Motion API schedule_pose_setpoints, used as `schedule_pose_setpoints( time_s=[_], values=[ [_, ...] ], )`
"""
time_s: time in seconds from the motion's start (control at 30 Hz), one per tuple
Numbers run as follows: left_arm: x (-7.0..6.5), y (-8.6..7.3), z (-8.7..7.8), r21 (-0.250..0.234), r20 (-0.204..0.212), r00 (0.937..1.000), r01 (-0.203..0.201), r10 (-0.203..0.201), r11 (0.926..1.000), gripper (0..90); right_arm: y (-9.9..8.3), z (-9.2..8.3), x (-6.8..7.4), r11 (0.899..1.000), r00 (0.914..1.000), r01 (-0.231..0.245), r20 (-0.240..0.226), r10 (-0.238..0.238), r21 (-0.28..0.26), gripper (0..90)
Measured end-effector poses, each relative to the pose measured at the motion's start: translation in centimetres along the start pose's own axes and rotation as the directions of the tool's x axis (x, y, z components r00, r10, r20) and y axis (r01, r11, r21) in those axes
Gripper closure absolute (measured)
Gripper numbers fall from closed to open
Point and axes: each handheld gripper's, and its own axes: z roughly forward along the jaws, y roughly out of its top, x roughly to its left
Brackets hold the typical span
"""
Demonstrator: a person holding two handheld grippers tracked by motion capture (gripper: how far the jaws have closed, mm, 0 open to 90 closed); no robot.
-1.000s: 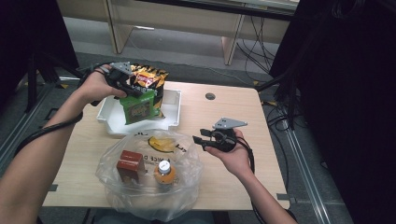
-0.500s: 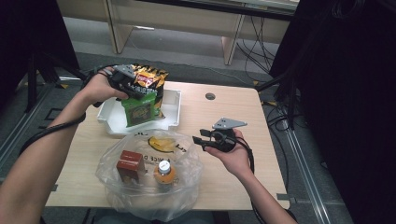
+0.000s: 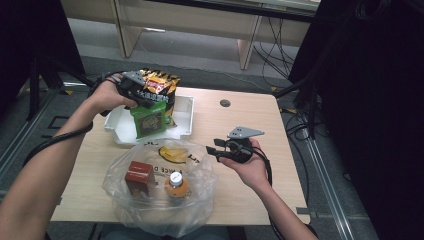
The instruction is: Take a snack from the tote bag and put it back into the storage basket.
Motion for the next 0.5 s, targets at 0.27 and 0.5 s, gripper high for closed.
schedule_pose_setpoints(
  time_s=[0.27, 0.5],
  values=[
    [0.11, -0.17, 0.17, 0.005, 0.0, 1.0, 0.003, -0.003, 1.0, 90.0, -0.01, -0.02, -0.01, 1.0, 1.0, -0.003, -0.009, 0.003, 0.015, 55.4],
    [0.11, -0.29, 0.39, 0.013, -0.003, 1.0, -0.005, 0.005, 0.9999, 90.0, -0.07, 0.04, 0.0, 1.0, 1.0, 0.002, -0.007, -0.002, 0.022, 55.4]
  ],
)
